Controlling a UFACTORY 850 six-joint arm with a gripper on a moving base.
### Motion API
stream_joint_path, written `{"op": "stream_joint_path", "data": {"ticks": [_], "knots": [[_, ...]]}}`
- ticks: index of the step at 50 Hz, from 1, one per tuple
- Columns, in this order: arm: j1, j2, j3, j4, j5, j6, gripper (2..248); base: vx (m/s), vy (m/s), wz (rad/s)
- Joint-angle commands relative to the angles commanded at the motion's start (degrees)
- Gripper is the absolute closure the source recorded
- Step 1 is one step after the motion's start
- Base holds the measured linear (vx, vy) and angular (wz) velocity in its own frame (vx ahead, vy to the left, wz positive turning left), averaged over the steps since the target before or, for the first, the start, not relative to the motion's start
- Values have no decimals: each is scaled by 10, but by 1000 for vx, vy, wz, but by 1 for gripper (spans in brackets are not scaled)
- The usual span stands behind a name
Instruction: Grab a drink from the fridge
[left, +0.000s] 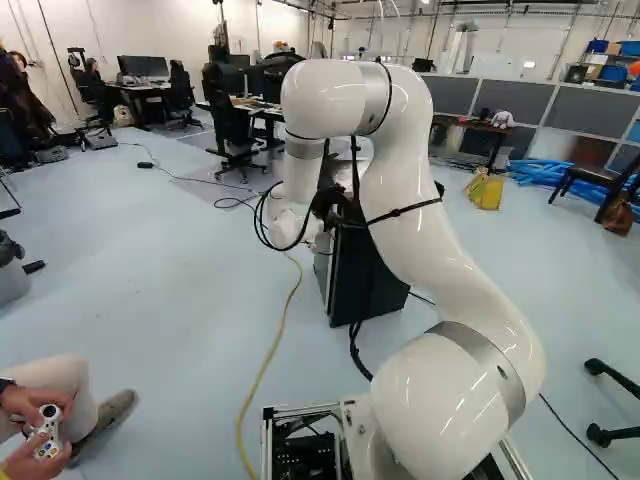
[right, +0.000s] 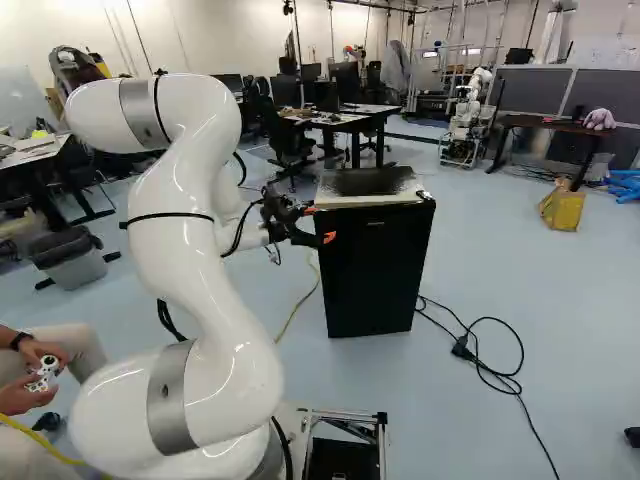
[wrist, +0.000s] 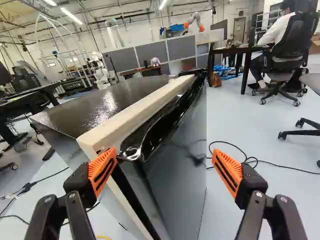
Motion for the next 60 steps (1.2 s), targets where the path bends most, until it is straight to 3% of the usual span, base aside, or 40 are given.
{"op": "stream_joint_path", "data": {"ticks": [60], "knots": [[9,22,42,3,0,0,3,0,0,0]]}}
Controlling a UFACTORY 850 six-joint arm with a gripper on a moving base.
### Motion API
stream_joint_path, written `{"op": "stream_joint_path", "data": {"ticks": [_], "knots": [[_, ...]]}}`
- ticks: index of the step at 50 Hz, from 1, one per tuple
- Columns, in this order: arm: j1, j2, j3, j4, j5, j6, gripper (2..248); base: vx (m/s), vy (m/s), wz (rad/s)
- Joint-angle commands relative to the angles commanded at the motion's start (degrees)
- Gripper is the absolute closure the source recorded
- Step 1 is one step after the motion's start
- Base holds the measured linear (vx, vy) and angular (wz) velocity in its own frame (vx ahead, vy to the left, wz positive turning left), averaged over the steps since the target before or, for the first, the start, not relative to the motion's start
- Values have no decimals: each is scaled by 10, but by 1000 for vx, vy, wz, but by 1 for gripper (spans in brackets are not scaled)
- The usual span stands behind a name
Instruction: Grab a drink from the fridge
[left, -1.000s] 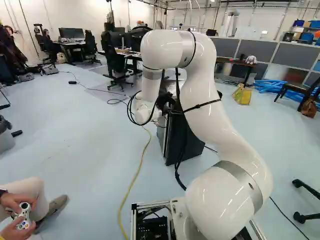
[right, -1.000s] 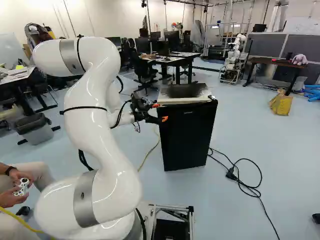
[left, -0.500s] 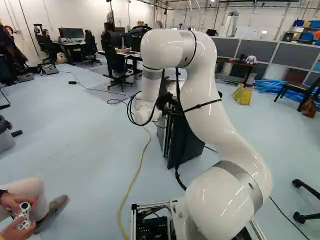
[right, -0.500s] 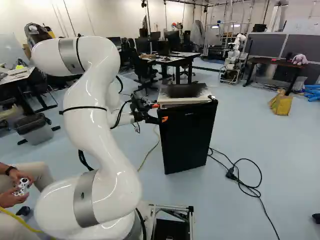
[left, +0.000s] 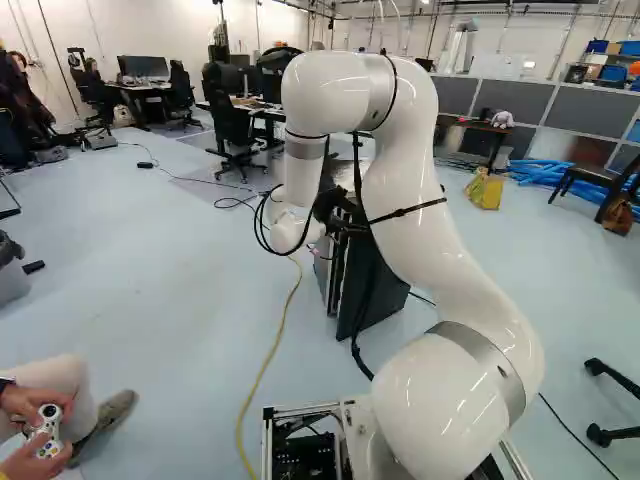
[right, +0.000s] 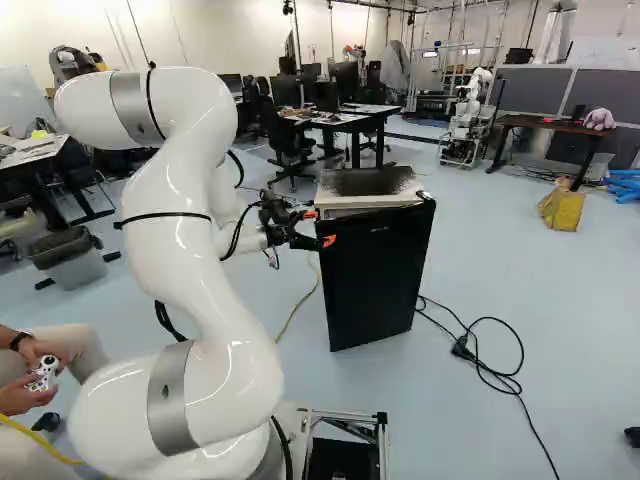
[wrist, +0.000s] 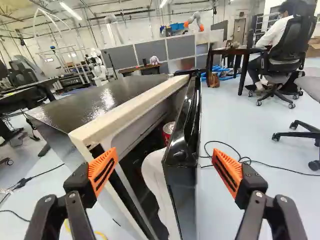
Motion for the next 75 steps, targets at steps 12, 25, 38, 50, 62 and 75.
{"op": "stream_joint_path", "data": {"ticks": [12,25,38,50,62,75], "knots": [[3,8,16,0,0,0,3,0,0,0],[7,17,33,0,0,0,3,0,0,0],[11,26,50,4,0,0,3,0,0,0],[15,34,66,12,0,0,3,0,0,0],[20,41,81,20,1,0,3,0,0,0],[24,50,98,32,6,0,3,0,0,0]]}}
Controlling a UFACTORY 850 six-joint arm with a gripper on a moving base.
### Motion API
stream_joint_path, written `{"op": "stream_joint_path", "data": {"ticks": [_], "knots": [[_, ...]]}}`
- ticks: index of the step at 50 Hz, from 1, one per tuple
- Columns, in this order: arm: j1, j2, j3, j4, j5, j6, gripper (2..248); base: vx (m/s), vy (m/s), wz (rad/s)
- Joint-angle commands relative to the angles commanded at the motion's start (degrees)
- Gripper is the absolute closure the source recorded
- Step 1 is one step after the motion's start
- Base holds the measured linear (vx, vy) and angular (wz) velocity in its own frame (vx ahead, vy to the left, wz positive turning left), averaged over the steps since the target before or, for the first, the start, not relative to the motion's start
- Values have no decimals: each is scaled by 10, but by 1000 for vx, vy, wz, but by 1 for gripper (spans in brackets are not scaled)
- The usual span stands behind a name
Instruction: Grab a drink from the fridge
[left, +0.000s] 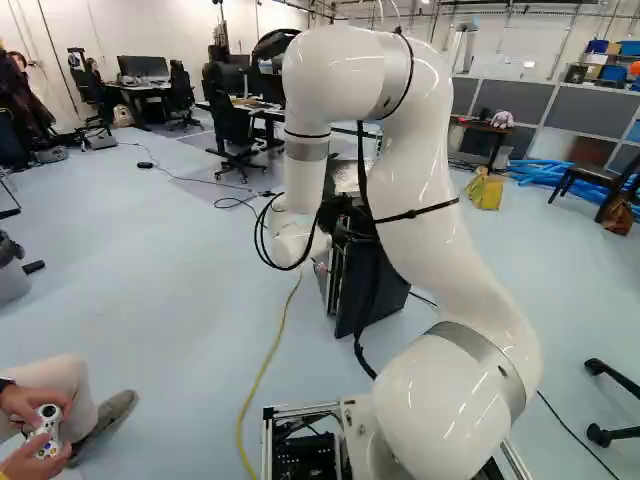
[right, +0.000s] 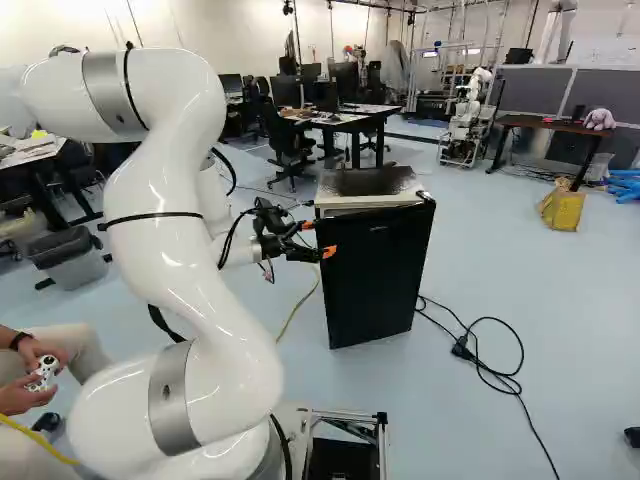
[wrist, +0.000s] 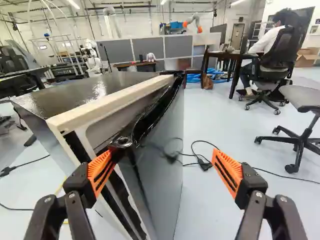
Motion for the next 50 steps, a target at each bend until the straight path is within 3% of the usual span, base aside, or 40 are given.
{"op": "stream_joint_path", "data": {"ticks": [50], "knots": [[23,33,72,57,24,0,3,0,0,0]]}}
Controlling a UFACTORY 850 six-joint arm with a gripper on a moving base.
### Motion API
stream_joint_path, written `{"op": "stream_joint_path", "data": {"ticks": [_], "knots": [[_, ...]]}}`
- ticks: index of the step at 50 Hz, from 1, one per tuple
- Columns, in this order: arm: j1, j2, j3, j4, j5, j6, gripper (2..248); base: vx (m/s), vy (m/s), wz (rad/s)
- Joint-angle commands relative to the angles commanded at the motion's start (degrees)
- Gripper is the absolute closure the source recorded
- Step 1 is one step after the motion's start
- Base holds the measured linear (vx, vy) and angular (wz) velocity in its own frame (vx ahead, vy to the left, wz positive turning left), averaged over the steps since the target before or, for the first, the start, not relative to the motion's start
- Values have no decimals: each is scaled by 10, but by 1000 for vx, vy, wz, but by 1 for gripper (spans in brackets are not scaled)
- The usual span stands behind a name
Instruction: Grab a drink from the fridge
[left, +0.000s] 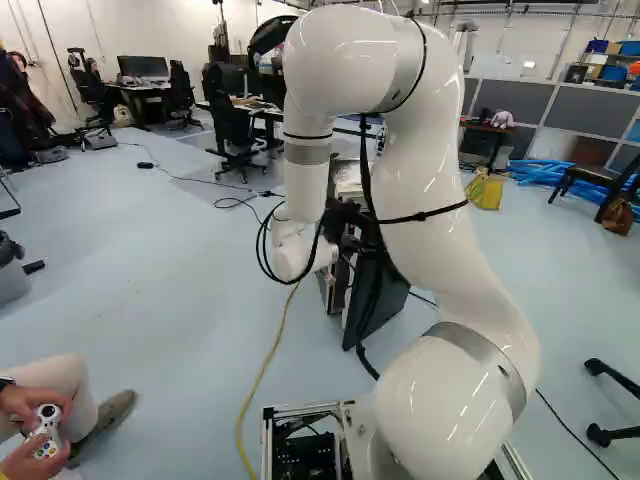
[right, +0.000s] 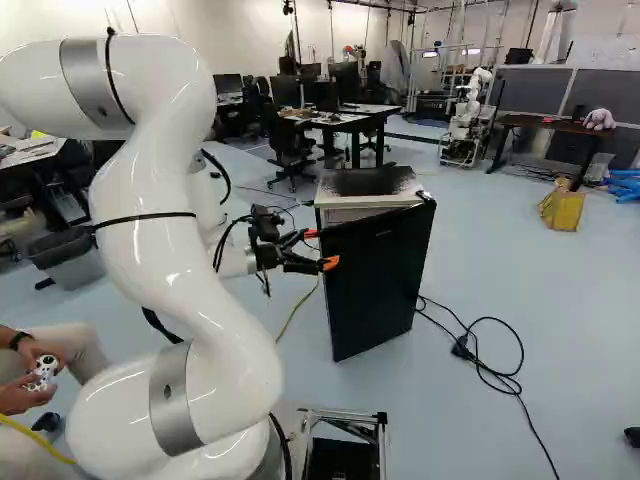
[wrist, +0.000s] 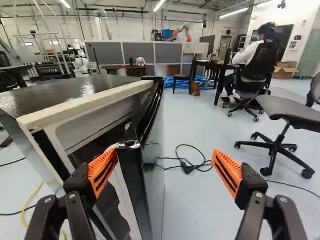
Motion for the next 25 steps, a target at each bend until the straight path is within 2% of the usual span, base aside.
{"op": "stream_joint_path", "data": {"ticks": [25], "knots": [[3,15,38,31,1,0,3,0,0,0]]}}
